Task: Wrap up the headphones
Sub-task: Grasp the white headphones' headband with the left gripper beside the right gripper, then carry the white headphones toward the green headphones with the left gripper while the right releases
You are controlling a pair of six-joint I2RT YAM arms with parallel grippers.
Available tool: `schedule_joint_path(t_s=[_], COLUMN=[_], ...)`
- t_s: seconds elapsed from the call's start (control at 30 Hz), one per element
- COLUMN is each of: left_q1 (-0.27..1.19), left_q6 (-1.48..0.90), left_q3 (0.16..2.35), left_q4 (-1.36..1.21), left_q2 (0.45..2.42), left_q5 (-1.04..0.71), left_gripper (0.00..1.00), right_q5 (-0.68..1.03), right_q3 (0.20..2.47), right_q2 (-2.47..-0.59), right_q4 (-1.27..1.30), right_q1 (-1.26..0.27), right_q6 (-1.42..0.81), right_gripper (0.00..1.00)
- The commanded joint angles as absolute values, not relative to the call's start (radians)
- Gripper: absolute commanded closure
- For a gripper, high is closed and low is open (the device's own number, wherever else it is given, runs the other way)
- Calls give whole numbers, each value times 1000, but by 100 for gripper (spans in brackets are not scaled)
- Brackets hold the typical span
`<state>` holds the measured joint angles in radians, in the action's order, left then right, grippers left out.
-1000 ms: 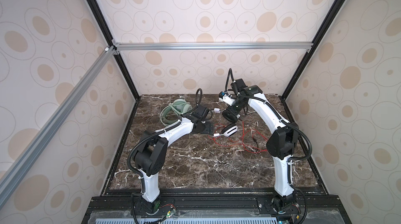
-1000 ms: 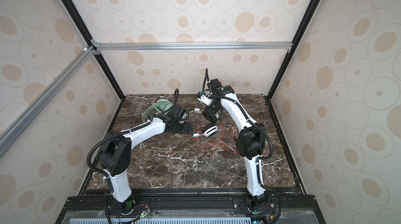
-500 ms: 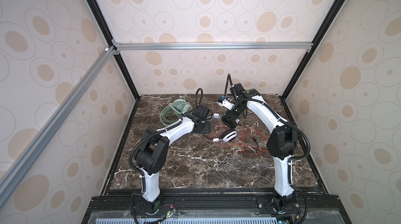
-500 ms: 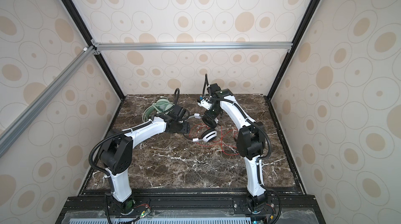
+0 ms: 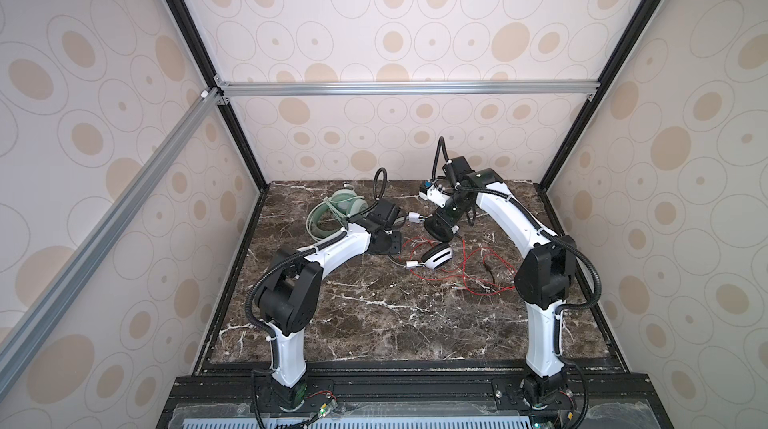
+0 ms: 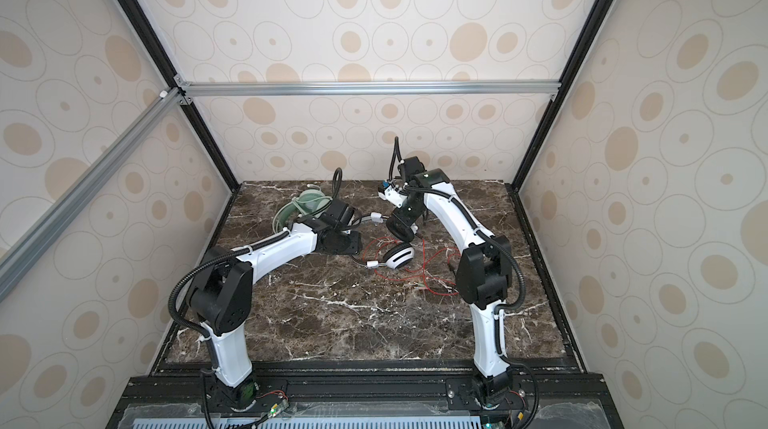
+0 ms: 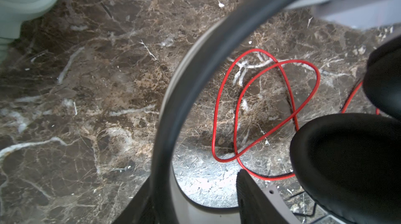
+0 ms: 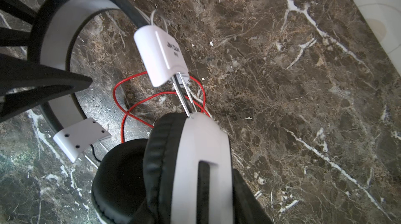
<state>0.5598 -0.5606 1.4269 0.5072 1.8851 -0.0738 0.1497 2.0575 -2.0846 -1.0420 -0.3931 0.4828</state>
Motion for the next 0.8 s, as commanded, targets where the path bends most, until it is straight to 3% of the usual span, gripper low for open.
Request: schedule_joint_path(t_s=[0.0,0.2,0.43,0.67,0.77], left_q1=[547,537,527,513,503], left_q6=[-556,-557,-554,-534,-532], left_q3=[1426,1422,1418,1380,1337], left_q4=[496,490,480,417,360], left_q2=[1854,1854,1840,1789,1750], left_q5=[-84,-98,-115,-179,-222], left_gripper=[50,50,73,84,100], right_q5=[179,173,176,172,176], right_q3=[2068,2062,2057,2032,2015], right_q2=[-2022,-2004,-2002,-1993,-1984], right_q4=[-1030,-1028,-1020,-1009,-996], right_q1=[-398,-398,-399,-406,-410], right_q6=[478,483,485,492,499], right_gripper=[59,59,59,59,56])
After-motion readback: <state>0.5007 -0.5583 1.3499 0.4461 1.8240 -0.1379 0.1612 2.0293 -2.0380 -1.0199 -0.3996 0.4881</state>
